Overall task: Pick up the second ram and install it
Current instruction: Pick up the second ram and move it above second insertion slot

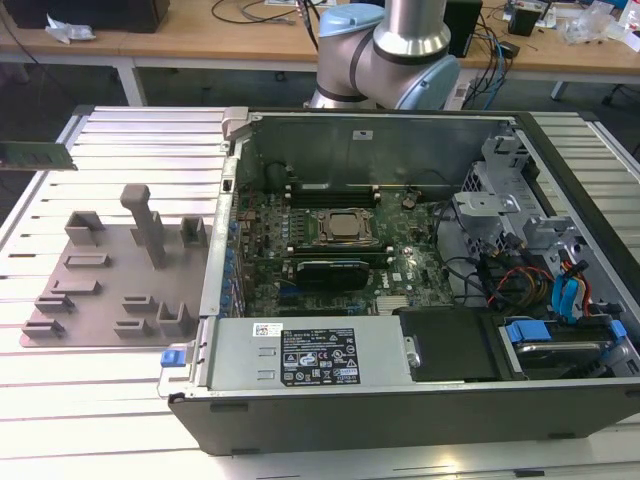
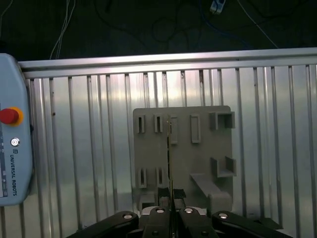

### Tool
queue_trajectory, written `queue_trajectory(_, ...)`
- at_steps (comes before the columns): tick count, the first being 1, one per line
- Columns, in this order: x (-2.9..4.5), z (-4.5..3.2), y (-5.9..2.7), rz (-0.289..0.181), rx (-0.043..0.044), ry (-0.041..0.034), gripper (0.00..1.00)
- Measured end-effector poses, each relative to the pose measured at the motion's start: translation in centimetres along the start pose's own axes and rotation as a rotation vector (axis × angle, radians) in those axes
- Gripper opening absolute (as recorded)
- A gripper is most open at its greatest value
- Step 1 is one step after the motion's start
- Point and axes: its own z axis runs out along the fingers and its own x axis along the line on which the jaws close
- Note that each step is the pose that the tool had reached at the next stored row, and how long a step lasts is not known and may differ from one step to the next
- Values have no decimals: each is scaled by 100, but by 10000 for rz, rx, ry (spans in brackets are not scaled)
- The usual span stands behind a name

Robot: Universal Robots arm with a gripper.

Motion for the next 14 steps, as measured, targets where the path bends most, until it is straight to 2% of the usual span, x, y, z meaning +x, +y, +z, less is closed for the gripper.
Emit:
queue_trajectory(5,-6,-135,1,0,-1,0,13)
queue_trajectory(8,-9,-191,1,0,0,0,13)
queue_trajectory(14,-19,-424,2,0,0,0,13)
